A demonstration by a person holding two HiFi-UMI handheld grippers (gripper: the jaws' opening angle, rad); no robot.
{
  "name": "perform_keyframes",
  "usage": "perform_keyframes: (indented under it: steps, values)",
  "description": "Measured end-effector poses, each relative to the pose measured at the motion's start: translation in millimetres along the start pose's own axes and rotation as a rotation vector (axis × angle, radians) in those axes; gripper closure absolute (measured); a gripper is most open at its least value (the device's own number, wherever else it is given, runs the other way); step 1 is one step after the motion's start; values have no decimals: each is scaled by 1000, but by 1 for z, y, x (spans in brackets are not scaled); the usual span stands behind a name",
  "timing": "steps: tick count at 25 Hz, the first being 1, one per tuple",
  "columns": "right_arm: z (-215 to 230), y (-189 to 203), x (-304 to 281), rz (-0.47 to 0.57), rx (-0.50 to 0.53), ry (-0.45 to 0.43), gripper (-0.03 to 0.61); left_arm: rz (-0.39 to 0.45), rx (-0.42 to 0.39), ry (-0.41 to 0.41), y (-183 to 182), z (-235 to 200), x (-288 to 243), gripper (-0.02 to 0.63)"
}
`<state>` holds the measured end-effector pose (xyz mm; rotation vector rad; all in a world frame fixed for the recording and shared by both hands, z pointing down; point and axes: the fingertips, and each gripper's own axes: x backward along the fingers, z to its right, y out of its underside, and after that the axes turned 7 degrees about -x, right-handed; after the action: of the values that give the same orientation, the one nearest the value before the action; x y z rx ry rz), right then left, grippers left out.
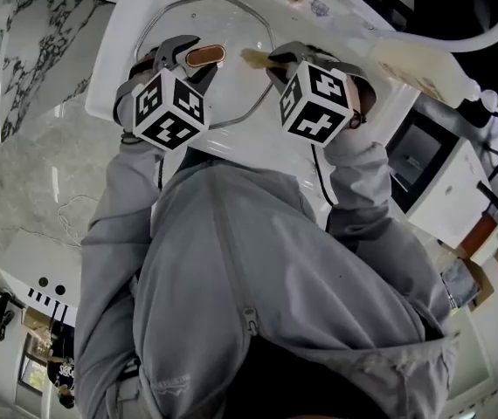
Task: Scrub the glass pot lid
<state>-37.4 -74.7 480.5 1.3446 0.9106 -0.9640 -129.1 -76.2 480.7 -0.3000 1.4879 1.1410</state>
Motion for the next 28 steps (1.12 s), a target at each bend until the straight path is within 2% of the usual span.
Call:
perform_keyframes:
  steps: [2,7,10,15,18,22,28]
  values:
    - [18,-1,-6,13,-4,63,532,-10,-23,25,-6,1,-11,414]
    - [54,-18,-25,74,38,196,532,-36,-16,85,-11,2,-24,414]
    - [71,-28,-40,84,92,250,532,-45,29,109,-12,1,-27,422]
    - [88,-45,-65,66,219,315,532,-26,93,105,-10,-1,-28,430]
    - [92,-49,-80,44,295,321,532,-14,108,100,-9,-2,-29,431]
    - [89,-45,-98,-24,390,273,532,-9,115,95,-7,-4,-28,431]
    - [89,-28,-100,-80,408,237,532,-7,122,86,-8,-4,-27,431]
